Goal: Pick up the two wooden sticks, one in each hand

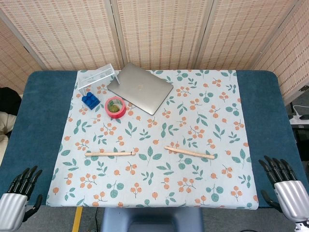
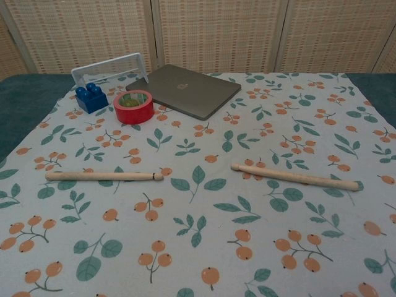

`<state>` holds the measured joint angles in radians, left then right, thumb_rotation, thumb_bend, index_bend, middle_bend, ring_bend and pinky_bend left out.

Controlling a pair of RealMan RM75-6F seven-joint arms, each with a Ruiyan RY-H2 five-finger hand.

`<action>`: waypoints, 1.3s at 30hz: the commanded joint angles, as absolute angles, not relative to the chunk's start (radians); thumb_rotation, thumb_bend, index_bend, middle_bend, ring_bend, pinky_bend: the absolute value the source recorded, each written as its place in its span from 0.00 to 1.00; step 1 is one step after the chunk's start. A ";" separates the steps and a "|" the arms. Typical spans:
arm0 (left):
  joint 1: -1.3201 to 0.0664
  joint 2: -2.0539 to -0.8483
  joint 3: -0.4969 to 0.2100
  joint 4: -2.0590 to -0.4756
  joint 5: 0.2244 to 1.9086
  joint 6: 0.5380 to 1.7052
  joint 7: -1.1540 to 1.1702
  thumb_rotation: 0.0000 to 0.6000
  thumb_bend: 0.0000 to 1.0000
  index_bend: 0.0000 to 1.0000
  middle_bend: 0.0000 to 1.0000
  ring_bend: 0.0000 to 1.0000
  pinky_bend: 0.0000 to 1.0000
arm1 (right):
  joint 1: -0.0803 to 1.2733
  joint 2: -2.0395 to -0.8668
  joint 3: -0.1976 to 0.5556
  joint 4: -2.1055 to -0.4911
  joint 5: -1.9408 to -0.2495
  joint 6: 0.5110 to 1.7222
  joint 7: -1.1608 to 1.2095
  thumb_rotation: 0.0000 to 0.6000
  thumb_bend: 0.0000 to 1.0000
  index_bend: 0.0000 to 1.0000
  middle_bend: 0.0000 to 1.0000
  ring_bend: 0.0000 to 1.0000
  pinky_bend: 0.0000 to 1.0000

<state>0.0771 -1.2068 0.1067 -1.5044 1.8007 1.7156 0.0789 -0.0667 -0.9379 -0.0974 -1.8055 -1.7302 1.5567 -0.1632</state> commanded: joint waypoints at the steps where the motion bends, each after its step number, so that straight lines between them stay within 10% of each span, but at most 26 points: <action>1: 0.069 -1.222 0.106 -1.497 1.819 1.715 0.074 1.00 0.47 0.00 0.03 0.00 0.15 | -0.064 -0.940 -0.096 -1.805 -1.727 1.550 -0.168 1.00 0.26 0.00 0.00 0.00 0.00; 19: -0.181 -1.545 -0.010 -1.329 1.749 1.352 0.232 1.00 0.46 0.09 0.20 0.09 0.15 | 0.021 -1.028 -0.017 -1.877 -1.619 1.419 -0.397 1.00 0.26 0.00 0.00 0.00 0.00; 39: -0.354 -1.779 -0.095 -1.030 1.615 1.202 0.370 1.00 0.45 0.25 0.27 0.15 0.15 | 0.125 -1.091 0.024 -1.873 -1.417 1.254 -0.543 1.00 0.26 0.00 0.00 0.00 0.00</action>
<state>-0.3414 -1.7650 -0.0919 -1.0467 1.6259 1.2128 0.3685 0.1207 -1.0878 0.0225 -1.8775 -1.4218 1.2577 -0.5408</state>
